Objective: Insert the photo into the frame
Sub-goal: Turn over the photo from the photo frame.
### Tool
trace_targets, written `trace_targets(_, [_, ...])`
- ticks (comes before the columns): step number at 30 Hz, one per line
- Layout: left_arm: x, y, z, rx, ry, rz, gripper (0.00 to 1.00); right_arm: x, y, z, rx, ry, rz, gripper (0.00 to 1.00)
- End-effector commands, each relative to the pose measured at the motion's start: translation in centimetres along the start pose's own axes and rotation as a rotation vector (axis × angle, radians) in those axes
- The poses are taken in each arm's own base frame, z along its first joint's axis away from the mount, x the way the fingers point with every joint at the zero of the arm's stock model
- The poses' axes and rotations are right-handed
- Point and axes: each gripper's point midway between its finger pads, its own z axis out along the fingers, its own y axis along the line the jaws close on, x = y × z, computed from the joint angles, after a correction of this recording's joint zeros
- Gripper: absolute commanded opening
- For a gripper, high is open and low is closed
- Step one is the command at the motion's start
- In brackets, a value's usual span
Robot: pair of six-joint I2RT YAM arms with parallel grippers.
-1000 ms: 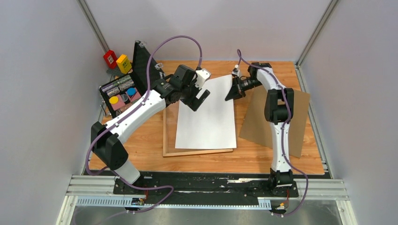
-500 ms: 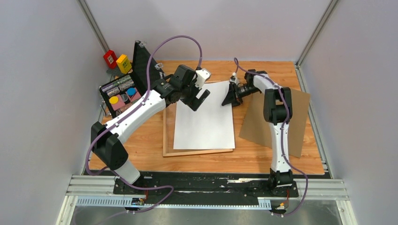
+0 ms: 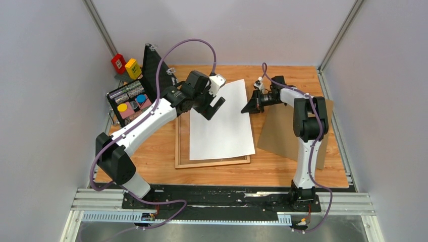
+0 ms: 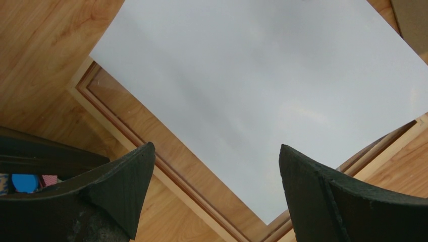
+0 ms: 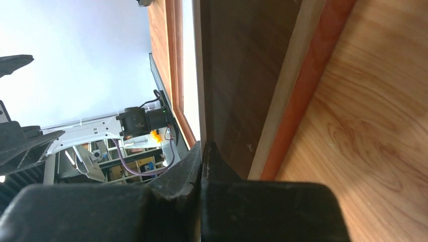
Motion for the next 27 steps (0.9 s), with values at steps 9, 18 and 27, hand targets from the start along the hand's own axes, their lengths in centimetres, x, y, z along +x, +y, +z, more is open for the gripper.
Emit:
trace_targets(9, [-1.5,0.7,-1.5,-0.026,-0.074,0.008,1.00,-0.5,3.1,0.7,-0.109,0.011,-0.030,0.00])
trace_targets(18, [-1.4,0.8,-1.3,-0.030,-0.067,0.009,1.00,0.6,3.9,2.5,-0.115,0.059,-0.009,0.00])
trace_targets(27, [-1.4,0.9,-1.1,-0.037,-0.063,0.011,1.00,1.3,3.8,3.2,-0.106,0.073,0.017,0.00])
